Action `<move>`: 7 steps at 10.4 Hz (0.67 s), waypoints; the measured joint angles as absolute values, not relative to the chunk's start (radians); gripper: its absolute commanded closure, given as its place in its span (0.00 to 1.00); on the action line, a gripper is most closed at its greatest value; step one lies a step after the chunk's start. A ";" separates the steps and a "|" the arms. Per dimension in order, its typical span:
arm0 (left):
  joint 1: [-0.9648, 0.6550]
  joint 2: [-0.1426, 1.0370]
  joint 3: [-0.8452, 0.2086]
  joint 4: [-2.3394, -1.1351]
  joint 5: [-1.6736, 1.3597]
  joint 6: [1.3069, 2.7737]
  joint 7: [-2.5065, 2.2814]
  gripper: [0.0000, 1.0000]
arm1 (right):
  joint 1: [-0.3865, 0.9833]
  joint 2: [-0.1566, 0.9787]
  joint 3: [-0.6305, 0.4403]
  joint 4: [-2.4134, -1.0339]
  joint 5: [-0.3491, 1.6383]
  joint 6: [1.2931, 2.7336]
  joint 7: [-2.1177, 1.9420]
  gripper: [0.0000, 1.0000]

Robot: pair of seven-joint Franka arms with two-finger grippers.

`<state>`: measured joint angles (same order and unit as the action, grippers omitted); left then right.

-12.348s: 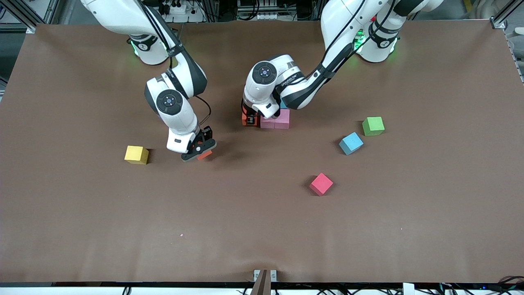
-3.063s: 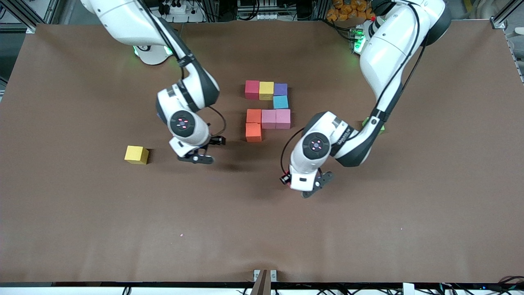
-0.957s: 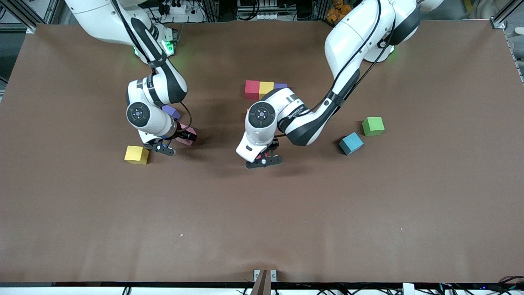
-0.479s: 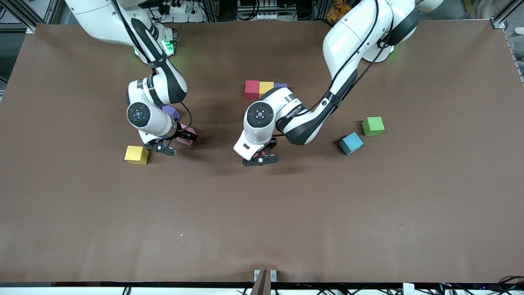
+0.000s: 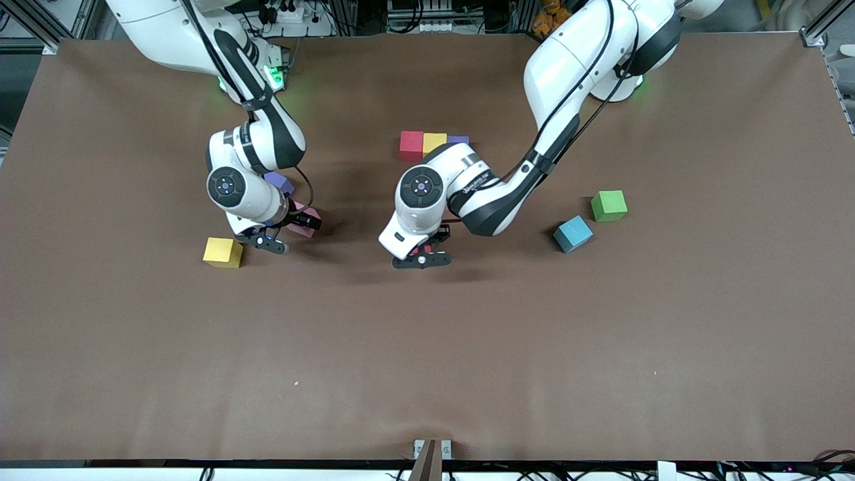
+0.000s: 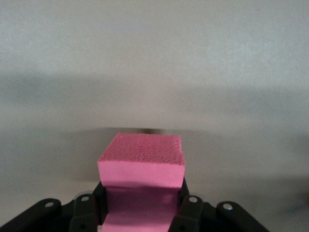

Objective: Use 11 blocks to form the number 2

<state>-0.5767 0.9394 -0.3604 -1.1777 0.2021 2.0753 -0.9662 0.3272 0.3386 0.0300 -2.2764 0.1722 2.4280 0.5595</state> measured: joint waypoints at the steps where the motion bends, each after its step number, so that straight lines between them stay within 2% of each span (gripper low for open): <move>1: -0.581 0.941 -0.360 -1.178 0.202 2.075 -0.966 0.53 | 0.327 0.339 0.030 -2.276 0.172 2.428 0.559 0.52; 7: -0.588 0.954 -0.359 -1.178 0.202 2.075 -0.934 0.50 | 0.327 0.338 0.033 -2.218 0.172 2.432 0.535 0.52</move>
<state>-0.5882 0.9540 -0.3591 -1.1785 0.2021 2.0753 -0.9342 0.3273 0.3380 0.0334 -2.2176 0.1724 2.4321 0.5350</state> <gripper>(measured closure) 0.449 0.361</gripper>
